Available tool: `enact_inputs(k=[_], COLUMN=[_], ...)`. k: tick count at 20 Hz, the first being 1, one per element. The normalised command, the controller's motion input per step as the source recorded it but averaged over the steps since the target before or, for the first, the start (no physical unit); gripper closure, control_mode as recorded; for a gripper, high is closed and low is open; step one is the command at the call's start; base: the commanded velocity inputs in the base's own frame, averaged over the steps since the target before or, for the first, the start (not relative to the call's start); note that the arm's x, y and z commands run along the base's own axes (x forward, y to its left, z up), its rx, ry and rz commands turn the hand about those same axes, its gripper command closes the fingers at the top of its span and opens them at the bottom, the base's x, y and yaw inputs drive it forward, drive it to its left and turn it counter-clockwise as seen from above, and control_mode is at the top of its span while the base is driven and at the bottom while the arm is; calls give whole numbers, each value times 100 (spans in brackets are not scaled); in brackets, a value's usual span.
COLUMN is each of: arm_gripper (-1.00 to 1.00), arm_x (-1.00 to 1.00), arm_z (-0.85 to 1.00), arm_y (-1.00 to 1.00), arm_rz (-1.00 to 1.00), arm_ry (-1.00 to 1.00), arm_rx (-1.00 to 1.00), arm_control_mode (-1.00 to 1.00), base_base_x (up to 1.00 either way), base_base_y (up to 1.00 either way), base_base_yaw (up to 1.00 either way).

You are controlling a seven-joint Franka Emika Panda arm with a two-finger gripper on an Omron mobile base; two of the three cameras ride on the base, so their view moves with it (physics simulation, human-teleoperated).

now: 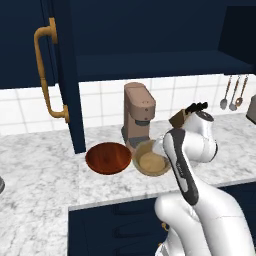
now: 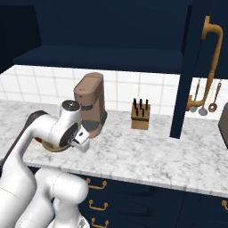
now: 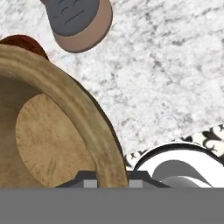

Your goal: Pick up the bowls on the counter and stack them on top of one another in the open cabinet. Place the smaller bowl on top of the larger bowl.

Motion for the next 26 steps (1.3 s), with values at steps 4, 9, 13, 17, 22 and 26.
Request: enact_inputs(k=[4,9,13,17,22,26], arm_gripper=[100,100,100,100,100,100], arm_x=[5,56,67,68,72,32], arm_z=[-4,0,0,9,9,-3], arm_y=[96,100,88,66,22,-1], arm_rz=[7,-4,-14,-19,-16,-1], arm_ry=[2,0,7,16,24,7], arm_rx=[-2,0,14,12,-1,-4], arm_control_mode=[-100,-100,-100,-100,-100,-100], base_base_x=[0,0,0,0,0,0], base_base_y=[0,0,0,0,0,0], base_base_yaw=[0,0,0,0,0,0])
